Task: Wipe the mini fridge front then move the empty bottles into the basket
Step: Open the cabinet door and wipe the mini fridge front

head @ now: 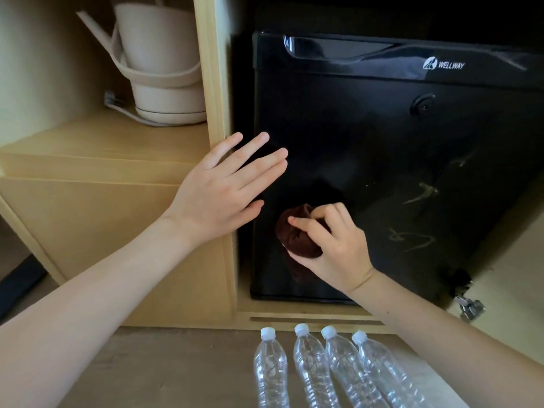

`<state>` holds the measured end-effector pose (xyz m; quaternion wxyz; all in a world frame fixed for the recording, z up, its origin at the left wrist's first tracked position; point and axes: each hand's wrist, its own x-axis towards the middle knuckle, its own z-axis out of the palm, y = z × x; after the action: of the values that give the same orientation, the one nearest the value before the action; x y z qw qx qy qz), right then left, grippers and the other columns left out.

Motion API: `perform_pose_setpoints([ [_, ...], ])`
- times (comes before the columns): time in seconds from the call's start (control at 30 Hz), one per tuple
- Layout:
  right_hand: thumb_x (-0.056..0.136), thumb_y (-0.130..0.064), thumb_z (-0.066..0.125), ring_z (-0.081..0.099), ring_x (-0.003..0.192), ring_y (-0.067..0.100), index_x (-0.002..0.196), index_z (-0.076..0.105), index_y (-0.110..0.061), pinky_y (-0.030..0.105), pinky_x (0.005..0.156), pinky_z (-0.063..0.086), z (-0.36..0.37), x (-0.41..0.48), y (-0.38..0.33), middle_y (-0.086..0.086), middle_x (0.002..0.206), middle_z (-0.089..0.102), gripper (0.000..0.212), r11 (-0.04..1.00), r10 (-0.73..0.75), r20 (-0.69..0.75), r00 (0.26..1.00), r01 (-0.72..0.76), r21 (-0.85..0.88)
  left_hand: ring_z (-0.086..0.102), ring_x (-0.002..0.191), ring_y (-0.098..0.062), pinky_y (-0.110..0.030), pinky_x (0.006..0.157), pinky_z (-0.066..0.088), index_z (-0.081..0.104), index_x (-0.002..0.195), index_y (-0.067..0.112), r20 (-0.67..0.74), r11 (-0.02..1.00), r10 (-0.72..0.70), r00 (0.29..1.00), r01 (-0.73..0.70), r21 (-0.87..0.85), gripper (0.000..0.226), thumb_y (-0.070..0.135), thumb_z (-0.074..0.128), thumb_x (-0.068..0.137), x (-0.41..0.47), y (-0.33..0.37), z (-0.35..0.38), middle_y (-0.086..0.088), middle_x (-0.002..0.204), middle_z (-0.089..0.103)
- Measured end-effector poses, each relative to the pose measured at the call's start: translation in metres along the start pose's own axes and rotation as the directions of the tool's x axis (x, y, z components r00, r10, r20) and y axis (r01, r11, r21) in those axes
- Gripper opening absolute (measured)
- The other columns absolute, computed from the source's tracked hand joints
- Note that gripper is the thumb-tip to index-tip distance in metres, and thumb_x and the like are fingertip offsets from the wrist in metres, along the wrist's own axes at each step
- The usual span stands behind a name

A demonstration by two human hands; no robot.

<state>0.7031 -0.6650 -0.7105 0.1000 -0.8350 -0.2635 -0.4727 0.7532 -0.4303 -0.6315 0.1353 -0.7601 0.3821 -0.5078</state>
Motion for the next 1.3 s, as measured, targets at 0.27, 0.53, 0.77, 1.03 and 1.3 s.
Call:
perform_pose_setpoints([
  [0.27, 0.078, -0.033, 0.085, 0.056, 0.091, 0.022, 0.11, 0.073, -0.009, 0.026, 0.079, 0.05, -0.038, 0.049, 0.021, 0.009, 0.101, 0.052, 0.043, 0.95, 0.312, -0.326, 0.893, -0.29, 0.116, 0.025, 0.15, -0.03, -0.049, 0.124, 0.016, 0.039, 0.152, 0.015, -0.062, 0.992, -0.098, 0.993, 0.093, -0.089, 0.068, 0.034, 0.061, 0.09, 0.034, 0.005, -0.002, -0.004, 0.159, 0.035],
  [0.53, 0.08, -0.039, 0.081, 0.053, 0.098, 0.006, 0.115, 0.068, -0.017, 0.014, 0.09, 0.046, -0.065, 0.015, 0.055, -0.005, 0.107, 0.043, 0.043, 0.905, 0.425, -0.304, 0.852, -0.392, 0.166, 0.023, 0.151, -0.029, -0.048, 0.124, 0.016, 0.044, 0.149, 0.016, -0.131, 0.951, -0.215, 0.968, 0.178, -0.251, 0.065, 0.032, 0.06, 0.088, 0.07, 0.017, 0.001, -0.002, 0.158, 0.037],
  [0.77, 0.079, -0.037, 0.078, 0.056, 0.097, -0.007, 0.108, 0.068, -0.012, 0.004, 0.087, 0.042, -0.089, 0.024, 0.077, -0.001, 0.104, 0.047, 0.039, 0.78, 0.619, -0.495, 0.61, -0.551, 0.298, 0.023, 0.152, -0.026, -0.048, 0.124, 0.014, 0.045, 0.148, 0.013, -0.193, 0.946, -0.154, 0.969, 0.088, -0.312, 0.064, 0.03, 0.058, 0.087, 0.104, 0.04, 0.011, 0.0, 0.158, 0.038],
  [1.03, 0.08, -0.033, 0.082, 0.054, 0.096, -0.008, 0.108, 0.069, -0.022, 0.003, 0.086, 0.04, -0.133, 0.022, 0.11, -0.001, 0.103, 0.05, 0.033, 0.776, 0.616, -0.474, 0.629, -0.588, 0.228, 0.028, 0.15, -0.023, -0.054, 0.123, 0.01, 0.05, 0.145, 0.018, -0.288, 0.922, -0.266, 0.92, 0.155, -0.356, 0.06, 0.033, 0.06, 0.088, 0.126, 0.071, 0.025, 0.006, 0.155, 0.039],
  [1.3, 0.08, -0.037, 0.078, 0.058, 0.095, 0.006, 0.11, 0.069, -0.015, 0.011, 0.085, 0.046, -0.101, 0.069, 0.078, -0.002, 0.105, 0.048, 0.038, 0.816, 0.565, -0.563, 0.604, -0.51, 0.272, 0.03, 0.149, -0.025, -0.057, 0.121, 0.013, 0.049, 0.146, 0.017, -0.285, 0.931, -0.242, 0.928, 0.139, -0.337, 0.062, 0.034, 0.059, 0.087, 0.124, 0.069, 0.027, 0.005, 0.155, 0.039],
])
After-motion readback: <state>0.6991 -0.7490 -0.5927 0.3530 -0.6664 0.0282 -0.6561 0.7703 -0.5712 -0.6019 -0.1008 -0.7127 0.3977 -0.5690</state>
